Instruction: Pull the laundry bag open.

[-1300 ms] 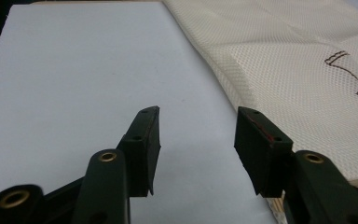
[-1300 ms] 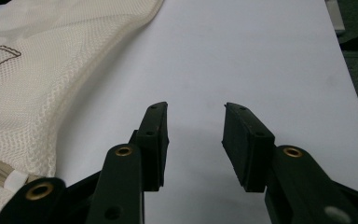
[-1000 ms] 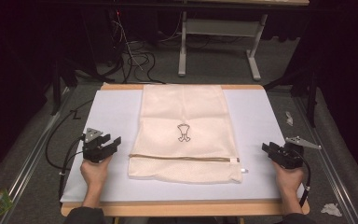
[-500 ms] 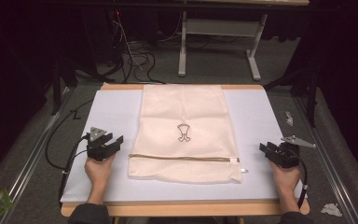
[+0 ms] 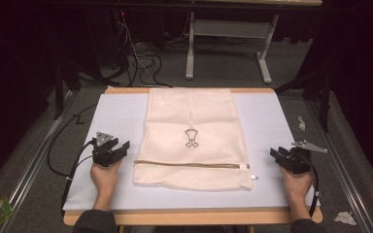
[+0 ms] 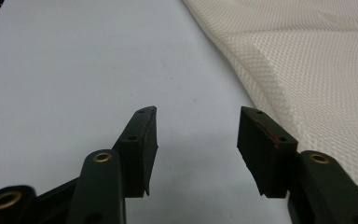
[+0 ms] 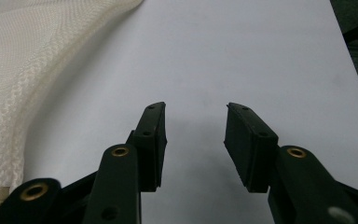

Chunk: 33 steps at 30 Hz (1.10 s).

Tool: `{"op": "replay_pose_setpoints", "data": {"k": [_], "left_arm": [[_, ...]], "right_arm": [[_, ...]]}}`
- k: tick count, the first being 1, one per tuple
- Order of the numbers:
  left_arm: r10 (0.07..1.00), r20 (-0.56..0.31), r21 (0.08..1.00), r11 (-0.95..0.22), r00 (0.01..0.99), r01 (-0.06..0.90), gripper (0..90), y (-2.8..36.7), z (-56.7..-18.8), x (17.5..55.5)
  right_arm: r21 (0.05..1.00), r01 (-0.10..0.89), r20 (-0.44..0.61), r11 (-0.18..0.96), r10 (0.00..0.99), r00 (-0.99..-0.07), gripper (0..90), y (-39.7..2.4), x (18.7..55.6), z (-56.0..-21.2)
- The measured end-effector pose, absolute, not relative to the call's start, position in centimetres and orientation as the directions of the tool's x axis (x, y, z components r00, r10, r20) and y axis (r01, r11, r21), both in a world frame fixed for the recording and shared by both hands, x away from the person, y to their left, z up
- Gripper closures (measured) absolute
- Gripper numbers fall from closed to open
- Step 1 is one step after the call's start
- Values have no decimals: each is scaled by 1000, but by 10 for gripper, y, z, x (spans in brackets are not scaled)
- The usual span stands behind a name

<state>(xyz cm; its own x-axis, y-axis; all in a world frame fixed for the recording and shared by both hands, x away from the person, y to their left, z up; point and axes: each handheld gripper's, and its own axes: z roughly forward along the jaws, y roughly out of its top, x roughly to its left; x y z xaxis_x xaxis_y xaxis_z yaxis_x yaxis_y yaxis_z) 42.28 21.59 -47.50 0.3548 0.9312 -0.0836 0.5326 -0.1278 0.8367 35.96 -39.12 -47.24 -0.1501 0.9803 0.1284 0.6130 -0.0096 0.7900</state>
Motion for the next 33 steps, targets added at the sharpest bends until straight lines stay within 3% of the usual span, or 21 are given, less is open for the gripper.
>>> {"op": "replay_pose_setpoints", "data": {"k": [33], "left_arm": [[919, -41, 820, -194, 393, 538, 422, 210, -485, 423]], "right_arm": [[774, 631, 41, 54, 990, -134, 464, -382, 361, -477]]}}
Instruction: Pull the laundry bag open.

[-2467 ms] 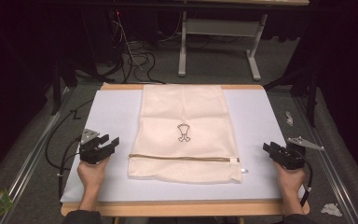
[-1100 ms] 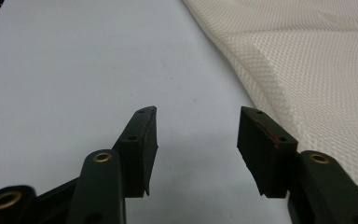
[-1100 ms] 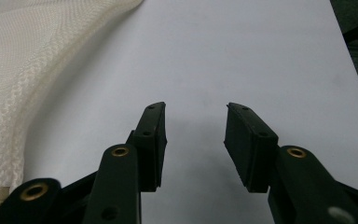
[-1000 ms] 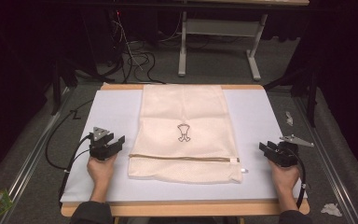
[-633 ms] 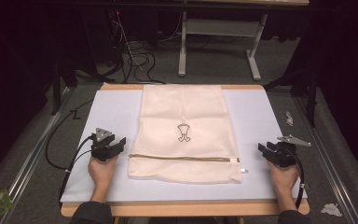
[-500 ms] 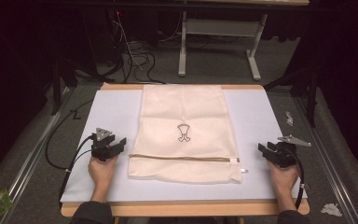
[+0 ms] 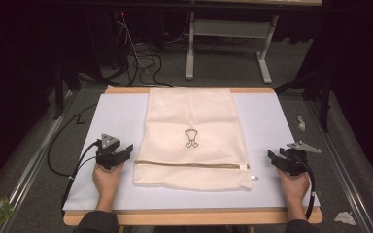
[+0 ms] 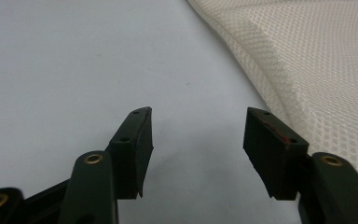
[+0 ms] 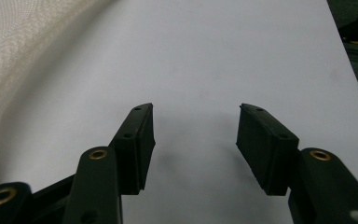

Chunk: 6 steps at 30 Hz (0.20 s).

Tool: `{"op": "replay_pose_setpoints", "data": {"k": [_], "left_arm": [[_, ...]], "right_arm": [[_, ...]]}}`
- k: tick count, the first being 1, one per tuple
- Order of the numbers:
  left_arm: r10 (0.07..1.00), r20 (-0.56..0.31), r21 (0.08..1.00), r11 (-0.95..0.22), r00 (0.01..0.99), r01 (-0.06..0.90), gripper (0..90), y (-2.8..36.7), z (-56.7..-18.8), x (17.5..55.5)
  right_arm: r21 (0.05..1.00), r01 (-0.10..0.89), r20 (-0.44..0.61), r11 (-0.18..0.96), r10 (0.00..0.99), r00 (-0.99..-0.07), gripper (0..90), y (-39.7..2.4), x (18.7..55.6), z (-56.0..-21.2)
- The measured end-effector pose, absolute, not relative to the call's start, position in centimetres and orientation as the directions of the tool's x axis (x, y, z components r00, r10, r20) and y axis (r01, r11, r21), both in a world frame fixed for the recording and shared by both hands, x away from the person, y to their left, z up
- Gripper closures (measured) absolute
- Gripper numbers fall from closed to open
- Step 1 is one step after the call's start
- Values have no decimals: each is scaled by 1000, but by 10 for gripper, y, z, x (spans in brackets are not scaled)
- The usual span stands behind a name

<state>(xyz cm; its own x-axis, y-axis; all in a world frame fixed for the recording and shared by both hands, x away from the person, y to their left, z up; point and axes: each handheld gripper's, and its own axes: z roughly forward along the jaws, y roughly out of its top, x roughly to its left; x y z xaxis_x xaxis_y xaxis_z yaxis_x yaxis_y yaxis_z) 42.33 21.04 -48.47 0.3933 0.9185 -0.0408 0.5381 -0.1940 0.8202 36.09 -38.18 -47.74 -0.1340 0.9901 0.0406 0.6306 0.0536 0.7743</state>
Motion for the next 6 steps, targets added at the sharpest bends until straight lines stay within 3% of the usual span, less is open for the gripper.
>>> {"op": "replay_pose_setpoints", "data": {"k": [6], "left_arm": [[918, -45, 816, -194, 394, 545, 405, 211, -485, 424]], "right_arm": [[761, 645, 27, 68, 990, -136, 447, -380, 362, -478]]}}
